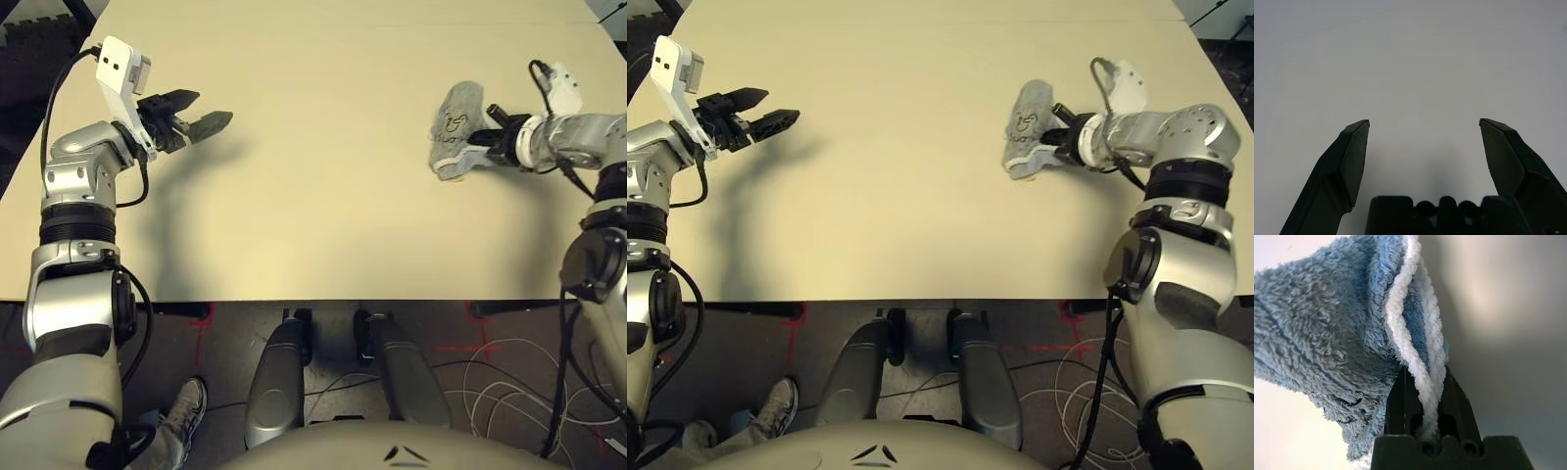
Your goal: Wipe the water off the table with a rag.
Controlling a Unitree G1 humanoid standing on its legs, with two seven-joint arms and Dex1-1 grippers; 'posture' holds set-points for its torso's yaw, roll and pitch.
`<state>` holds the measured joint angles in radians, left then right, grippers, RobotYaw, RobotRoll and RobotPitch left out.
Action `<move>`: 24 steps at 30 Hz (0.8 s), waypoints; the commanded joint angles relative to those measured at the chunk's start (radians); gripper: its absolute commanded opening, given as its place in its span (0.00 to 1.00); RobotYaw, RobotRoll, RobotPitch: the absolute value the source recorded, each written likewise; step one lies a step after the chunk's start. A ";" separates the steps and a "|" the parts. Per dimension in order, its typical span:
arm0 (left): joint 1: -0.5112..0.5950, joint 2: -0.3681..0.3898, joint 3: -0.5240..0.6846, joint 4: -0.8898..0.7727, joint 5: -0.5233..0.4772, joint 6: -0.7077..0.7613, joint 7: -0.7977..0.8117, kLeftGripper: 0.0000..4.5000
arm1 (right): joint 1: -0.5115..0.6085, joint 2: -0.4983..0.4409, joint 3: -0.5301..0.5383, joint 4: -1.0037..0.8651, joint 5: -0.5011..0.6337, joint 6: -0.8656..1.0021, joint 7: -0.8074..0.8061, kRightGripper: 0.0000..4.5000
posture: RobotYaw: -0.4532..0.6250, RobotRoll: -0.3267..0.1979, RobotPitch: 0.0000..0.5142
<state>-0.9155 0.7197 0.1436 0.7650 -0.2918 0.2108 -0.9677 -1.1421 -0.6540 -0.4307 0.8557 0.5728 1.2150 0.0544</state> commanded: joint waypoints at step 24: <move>-0.034 -0.070 0.136 0.229 0.041 -0.323 0.413 1.00 | 0.100 -0.057 0.199 0.225 -0.339 -1.118 0.521 0.99 | 0.55 0.62 0.54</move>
<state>-0.9485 0.6609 0.2666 0.9637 -0.2621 -0.0892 -0.5806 -1.0482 -0.7014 -0.2131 1.0134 0.2529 0.1883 0.5971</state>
